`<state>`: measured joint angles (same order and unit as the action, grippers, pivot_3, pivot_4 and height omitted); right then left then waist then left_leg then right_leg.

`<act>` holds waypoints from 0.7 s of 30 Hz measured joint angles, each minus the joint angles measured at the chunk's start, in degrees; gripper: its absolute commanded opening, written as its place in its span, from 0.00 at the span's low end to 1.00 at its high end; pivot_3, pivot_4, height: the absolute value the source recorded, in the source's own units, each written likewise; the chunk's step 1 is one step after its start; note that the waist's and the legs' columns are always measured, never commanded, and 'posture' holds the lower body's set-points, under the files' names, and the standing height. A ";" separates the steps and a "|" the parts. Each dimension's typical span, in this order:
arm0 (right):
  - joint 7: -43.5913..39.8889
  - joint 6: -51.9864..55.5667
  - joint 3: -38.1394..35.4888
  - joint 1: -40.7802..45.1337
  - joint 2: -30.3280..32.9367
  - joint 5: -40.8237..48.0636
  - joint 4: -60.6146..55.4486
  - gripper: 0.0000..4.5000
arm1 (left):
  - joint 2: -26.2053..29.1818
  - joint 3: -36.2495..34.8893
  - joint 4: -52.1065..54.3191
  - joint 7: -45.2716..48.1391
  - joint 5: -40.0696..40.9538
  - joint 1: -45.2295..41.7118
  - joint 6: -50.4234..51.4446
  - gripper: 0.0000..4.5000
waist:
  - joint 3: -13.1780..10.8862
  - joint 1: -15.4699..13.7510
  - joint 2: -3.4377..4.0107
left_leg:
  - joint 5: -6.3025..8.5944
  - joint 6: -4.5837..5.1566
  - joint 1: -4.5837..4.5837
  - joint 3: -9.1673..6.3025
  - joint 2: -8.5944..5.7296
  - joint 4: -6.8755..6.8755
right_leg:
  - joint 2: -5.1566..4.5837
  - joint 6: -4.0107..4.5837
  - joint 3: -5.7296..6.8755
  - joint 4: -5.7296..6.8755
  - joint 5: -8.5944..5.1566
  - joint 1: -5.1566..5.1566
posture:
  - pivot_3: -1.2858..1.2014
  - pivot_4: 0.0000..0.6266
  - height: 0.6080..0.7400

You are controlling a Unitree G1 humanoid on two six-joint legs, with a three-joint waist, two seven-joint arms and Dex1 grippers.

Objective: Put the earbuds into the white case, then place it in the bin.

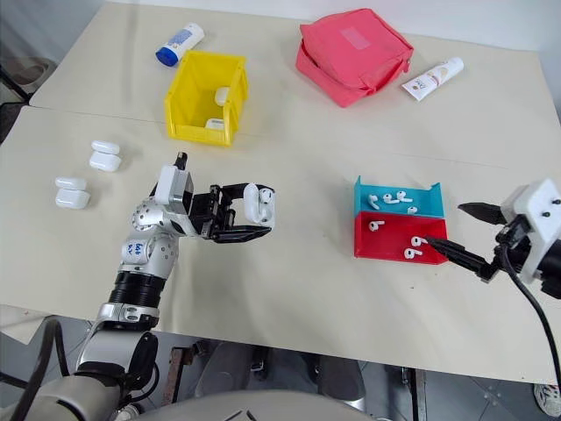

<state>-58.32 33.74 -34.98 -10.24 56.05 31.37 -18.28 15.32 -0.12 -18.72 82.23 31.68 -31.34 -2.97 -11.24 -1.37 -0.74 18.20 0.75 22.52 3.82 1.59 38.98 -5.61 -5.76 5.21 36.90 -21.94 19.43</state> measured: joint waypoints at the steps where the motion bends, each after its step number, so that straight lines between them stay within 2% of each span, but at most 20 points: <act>1: -0.11 -0.04 -0.18 -0.09 0.00 -0.05 0.25 0.99 | 0.00 0.00 0.00 -0.07 0.00 0.00 -0.04 0.62 | 0.00 0.03 0.00 | 0.00 0.00 -0.01 0.01 0.00 0.00 | 0.00 0.00 0.00 0.00 0.00 0.00 | 0.52 0.24 1.00; 6: 1.12 0.25 1.26 2.91 0.00 -0.47 0.34 0.99 | -0.19 -0.04 -0.01 -0.31 -0.01 0.01 -0.31 0.62 | 0.00 0.18 0.00 | 0.00 0.00 -0.04 0.02 0.03 0.01 | 0.02 0.00 -0.03 0.02 0.00 -0.01 | 0.52 0.24 1.00; 12: 4.78 2.49 10.01 12.97 -0.01 -0.47 -0.06 0.99 | -1.21 -0.03 0.16 -1.45 -0.07 0.04 -0.88 0.62 | 0.00 0.12 0.01 | 0.00 -0.01 -0.03 0.01 0.02 0.02 | 0.00 0.00 -0.03 0.02 0.00 0.01 | 0.52 0.24 1.00; 15: 5.77 4.90 15.32 18.58 0.00 -0.46 0.14 0.86 | -1.73 0.17 0.71 -2.05 -0.14 0.25 -0.94 0.62 | 0.00 0.12 0.01 | 0.00 -0.01 -0.02 -0.02 0.04 0.03 | 0.00 0.00 -0.01 0.02 0.00 0.01 | 0.52 0.24 1.00; 17: 6.31 7.24 19.91 23.26 0.52 -1.10 0.77 0.72 | -1.94 0.32 1.46 -2.64 -0.17 0.56 -0.94 0.62 | -0.01 0.15 0.03 | 0.00 -0.01 0.00 0.01 0.02 0.04 | -0.03 0.00 -0.02 0.03 0.00 0.04 | 0.52 0.24 1.00; 21: 5.11 12.81 29.27 32.52 5.18 -3.32 2.55 0.72 | -2.11 0.58 3.64 -3.74 -0.17 1.53 -0.95 0.62 | -0.01 0.20 0.04 | 0.00 -0.01 0.01 -0.02 0.03 0.03 | -0.04 0.00 -0.02 0.01 0.00 0.05 | 0.52 0.24 1.00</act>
<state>-53.20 46.55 -5.71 22.28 61.23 28.05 -15.73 13.20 0.45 -15.09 78.49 31.51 -29.82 -3.92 -11.25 -1.16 -0.70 18.20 0.74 22.53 3.80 1.62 39.00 -5.64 -5.75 5.19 36.92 -21.94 19.48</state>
